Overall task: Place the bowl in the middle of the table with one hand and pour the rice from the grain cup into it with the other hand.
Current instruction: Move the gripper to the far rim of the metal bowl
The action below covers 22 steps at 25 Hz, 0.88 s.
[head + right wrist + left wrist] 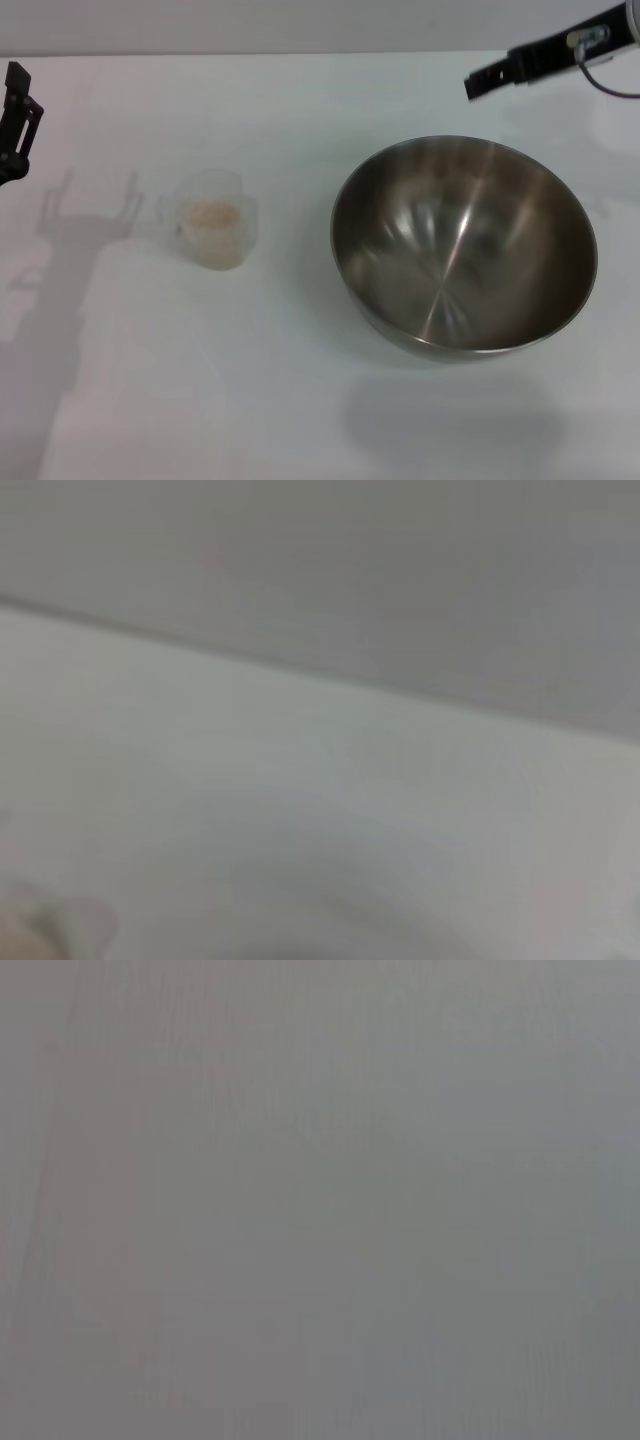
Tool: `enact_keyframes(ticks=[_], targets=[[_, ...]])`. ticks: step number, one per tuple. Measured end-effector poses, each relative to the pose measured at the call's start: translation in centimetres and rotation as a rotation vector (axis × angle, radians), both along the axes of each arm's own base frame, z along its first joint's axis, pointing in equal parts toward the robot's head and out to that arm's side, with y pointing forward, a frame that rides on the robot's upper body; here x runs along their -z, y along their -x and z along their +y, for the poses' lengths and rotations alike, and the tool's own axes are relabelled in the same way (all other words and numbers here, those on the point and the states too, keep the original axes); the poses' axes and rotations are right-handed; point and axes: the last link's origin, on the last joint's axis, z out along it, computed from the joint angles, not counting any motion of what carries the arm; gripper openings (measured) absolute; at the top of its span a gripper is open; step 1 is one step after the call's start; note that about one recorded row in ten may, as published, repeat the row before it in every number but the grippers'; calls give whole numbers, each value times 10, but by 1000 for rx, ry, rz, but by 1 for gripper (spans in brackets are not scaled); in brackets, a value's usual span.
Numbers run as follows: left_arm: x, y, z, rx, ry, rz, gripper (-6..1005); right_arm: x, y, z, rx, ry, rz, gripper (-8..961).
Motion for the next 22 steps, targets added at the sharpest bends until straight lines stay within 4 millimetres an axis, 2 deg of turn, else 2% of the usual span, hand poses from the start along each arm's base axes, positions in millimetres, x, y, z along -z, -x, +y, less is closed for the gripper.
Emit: enact_keyframes(ticks=[3, 13, 22], targets=[[-1, -1, 1, 3, -4, -2, 819, 5, -10, 0, 52, 82, -35, 796], [-2, -4, 5, 16, -6, 1, 819, 8, -38, -3, 127, 153, -95, 796], [-2, -3, 5, 14, -8, 1, 819, 20, -49, -9, 148, 193, -93, 796]])
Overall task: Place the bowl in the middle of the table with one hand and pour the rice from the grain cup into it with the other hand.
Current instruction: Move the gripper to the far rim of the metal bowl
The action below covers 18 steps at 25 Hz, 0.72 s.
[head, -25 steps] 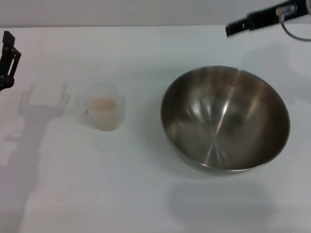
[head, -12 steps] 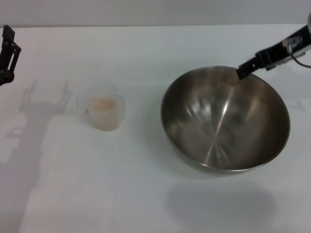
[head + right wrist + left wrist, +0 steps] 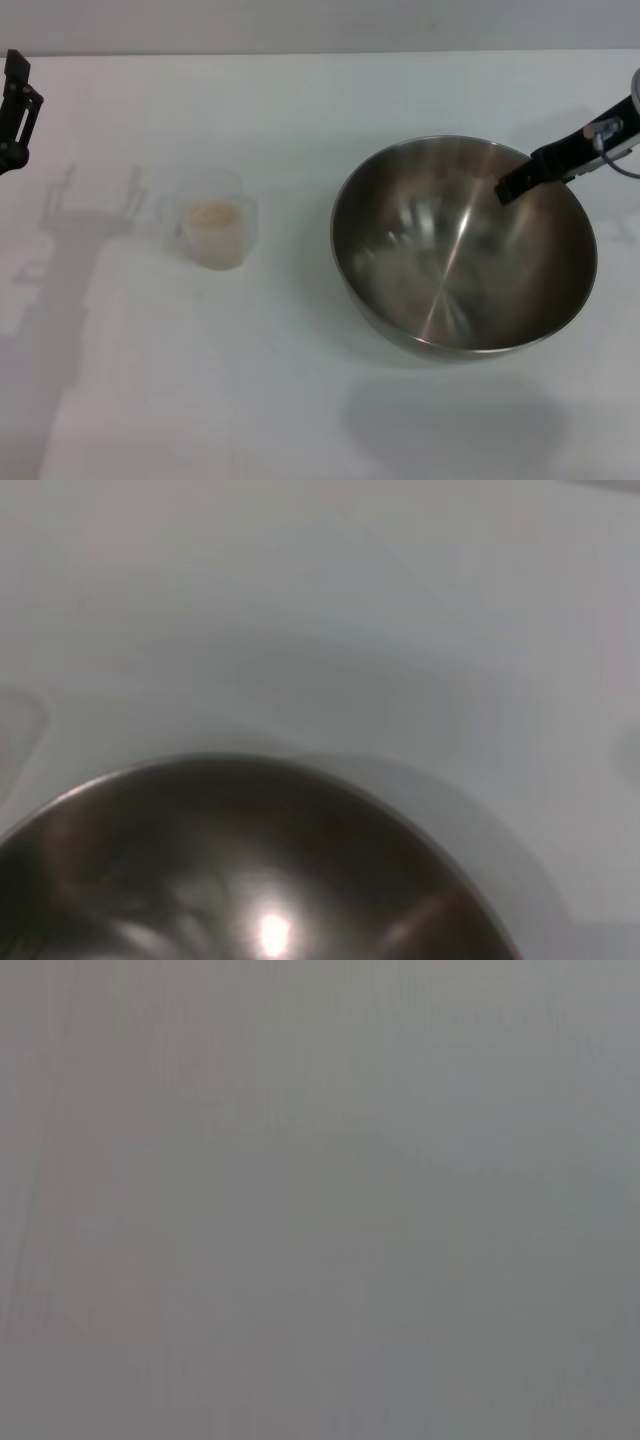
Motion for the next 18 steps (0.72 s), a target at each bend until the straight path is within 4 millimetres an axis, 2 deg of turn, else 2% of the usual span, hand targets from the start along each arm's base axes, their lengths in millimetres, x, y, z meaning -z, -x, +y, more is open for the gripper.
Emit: enact_keyframes(ticks=[5, 10, 16, 18], targets=[[-1, 1, -2, -1, -7, -2, 819, 5, -4, -4, -3, 18, -7, 795], [-3, 1, -6, 10, -22, -5, 819, 5, -13, -6, 6, 17, -38, 736], [-3, 0, -11, 18, -30, -10, 819, 7, -23, -6, 14, 19, -53, 491], [-3, 0, -11, 19, -32, -11, 820, 8, -24, -6, 14, 18, -53, 444]])
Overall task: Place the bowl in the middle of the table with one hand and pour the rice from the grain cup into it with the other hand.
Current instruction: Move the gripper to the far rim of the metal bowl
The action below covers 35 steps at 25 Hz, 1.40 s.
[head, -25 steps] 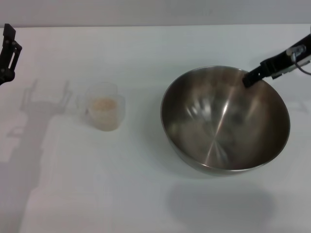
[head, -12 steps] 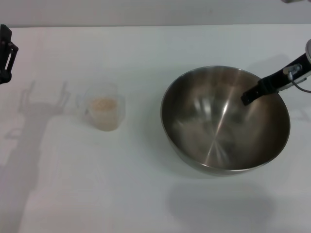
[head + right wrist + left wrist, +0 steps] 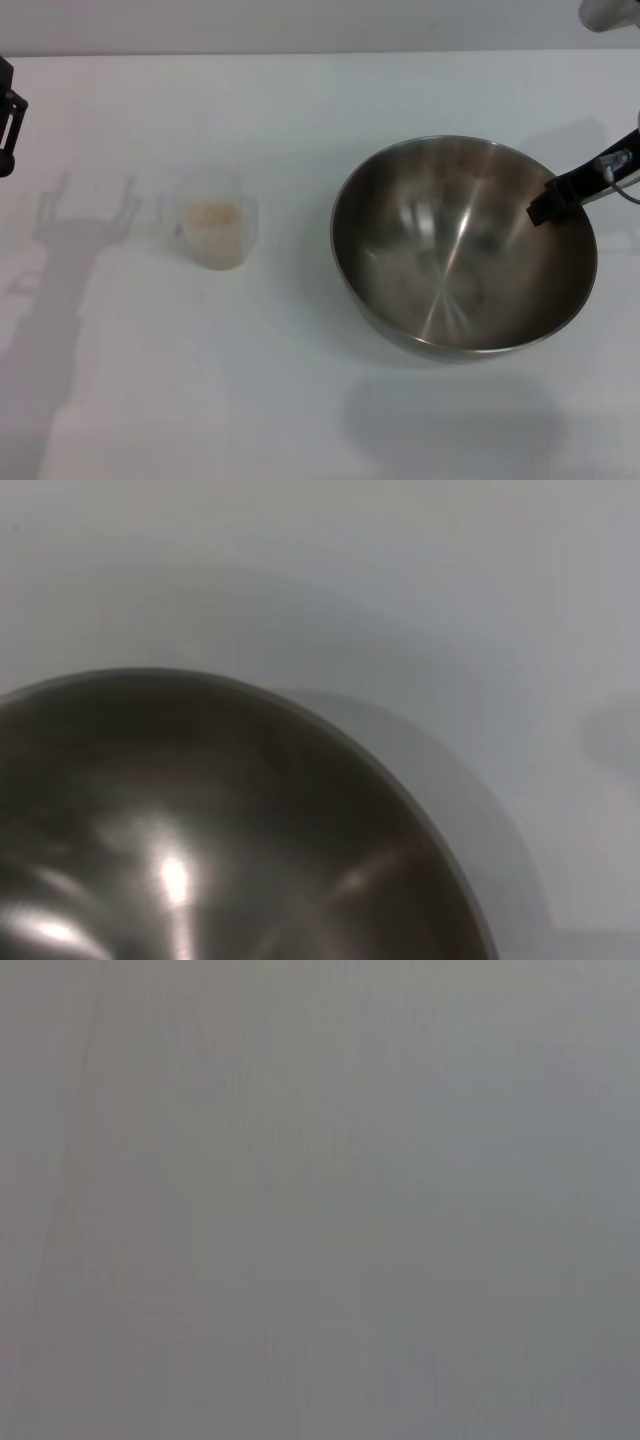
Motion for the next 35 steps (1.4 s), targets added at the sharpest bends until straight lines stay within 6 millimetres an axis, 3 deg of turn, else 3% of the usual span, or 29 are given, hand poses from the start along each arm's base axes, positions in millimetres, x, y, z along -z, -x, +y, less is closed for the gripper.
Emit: enact_keyframes(ticks=[8, 13, 24, 35], targets=[[-1, 0, -3, 7, -10, -2, 820, 3, -3, 0, -18, -1, 1, 255], [-2, 0, -6, 10, -16, -2, 820, 3, -3, 1, -23, -10, 1, 54], [-1, -2, -7, 23, -12, -4, 820, -7, -1, 5, -56, -75, 35, 13], [-2, -3, -8, 32, -21, -6, 820, -13, 23, 9, -139, -108, 151, 2]])
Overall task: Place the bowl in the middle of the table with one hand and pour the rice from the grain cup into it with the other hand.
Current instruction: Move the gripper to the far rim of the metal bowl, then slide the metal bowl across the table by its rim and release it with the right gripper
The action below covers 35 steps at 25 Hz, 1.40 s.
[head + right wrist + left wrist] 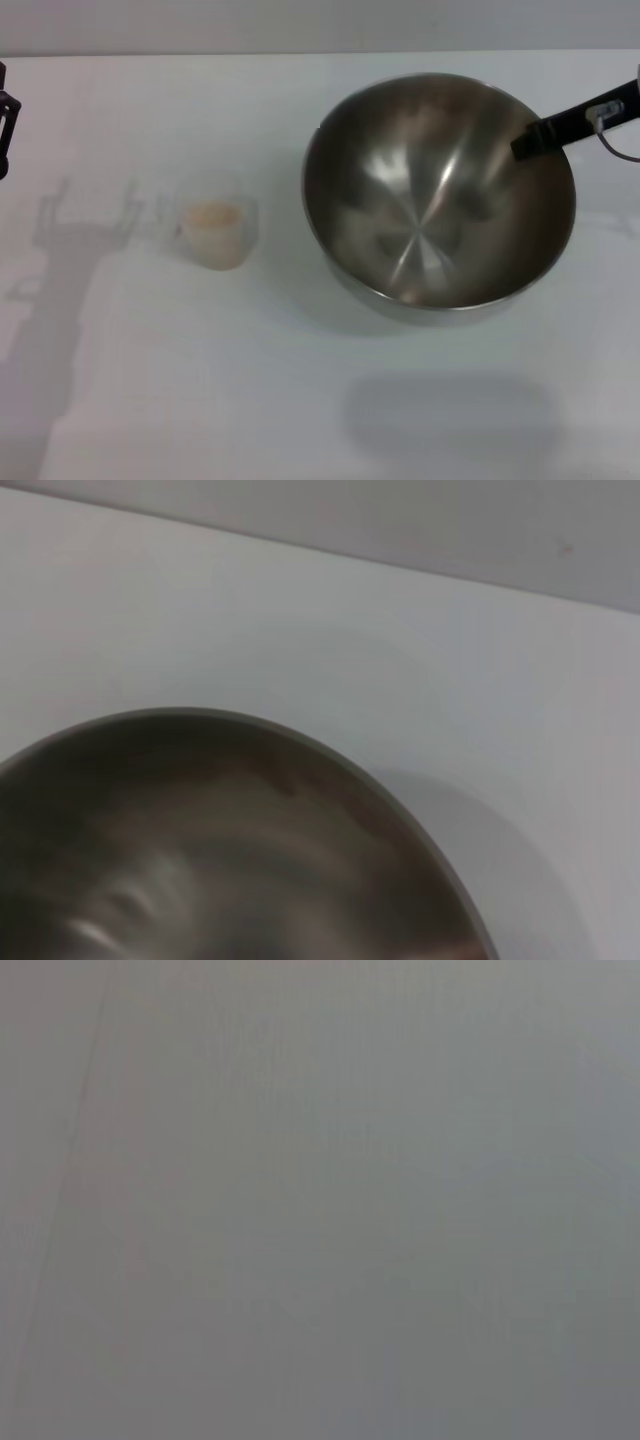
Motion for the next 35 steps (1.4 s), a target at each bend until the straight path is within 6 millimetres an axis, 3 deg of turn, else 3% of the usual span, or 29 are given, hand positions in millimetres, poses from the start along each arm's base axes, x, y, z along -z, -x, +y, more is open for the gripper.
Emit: enact_keyframes(ticks=[17, 35], targets=[[-1, 0, -1, 5, -6, 4, 819, 31, 0, 10, 18, 58, 38, 13], [0, -1, -4, 14, -3, 4, 820, 40, -3, 9, 30, 88, 8, 25]])
